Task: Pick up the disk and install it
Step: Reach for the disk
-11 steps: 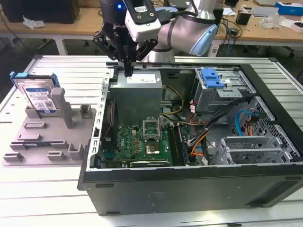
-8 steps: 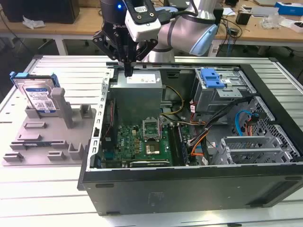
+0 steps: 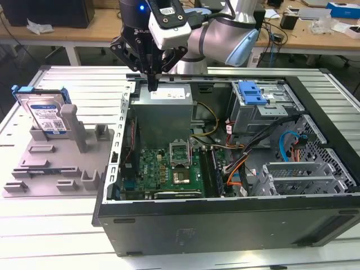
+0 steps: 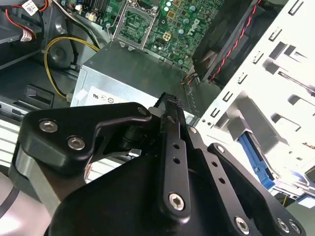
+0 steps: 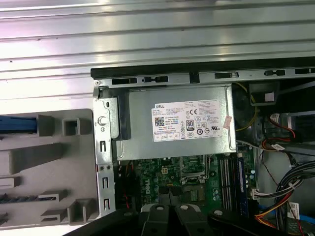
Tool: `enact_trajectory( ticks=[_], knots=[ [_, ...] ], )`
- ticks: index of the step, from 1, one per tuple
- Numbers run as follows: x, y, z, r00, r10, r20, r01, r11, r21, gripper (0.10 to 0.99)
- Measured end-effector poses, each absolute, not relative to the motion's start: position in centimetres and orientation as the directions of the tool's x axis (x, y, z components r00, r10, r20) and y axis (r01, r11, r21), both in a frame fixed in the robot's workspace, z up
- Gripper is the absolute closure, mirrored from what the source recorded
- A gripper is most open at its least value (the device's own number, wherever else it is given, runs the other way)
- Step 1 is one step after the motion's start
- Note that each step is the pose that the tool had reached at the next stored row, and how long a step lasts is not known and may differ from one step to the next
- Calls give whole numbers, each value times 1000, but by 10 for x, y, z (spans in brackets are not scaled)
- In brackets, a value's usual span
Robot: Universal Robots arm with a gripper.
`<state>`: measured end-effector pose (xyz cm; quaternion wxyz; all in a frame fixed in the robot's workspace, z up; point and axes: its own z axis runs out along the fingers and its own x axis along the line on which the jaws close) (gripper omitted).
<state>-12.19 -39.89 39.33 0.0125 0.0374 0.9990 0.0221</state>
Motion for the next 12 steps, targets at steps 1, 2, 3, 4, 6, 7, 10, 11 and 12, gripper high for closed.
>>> enact_trajectory(
  ticks=[1,2,3,4,6,7,10,11,12],
  knots=[
    [-122,-399,393,-997,75,-23,74,996,45,980],
    [-123,-398,393,-997,75,-23,74,996,45,980],
    [-124,-398,393,-997,75,-23,74,996,45,980],
    [-126,-397,393,-997,75,-23,74,996,45,980],
    [-130,-396,393,-997,75,-23,74,996,45,980],
    [-134,-394,393,-997,75,-23,74,996,45,980],
    [-144,-389,393,-997,75,-23,74,996,45,980],
    [-151,-385,393,-997,75,-23,74,996,45,980],
    [-154,-383,393,-997,75,-23,74,996,45,980]
  ],
)
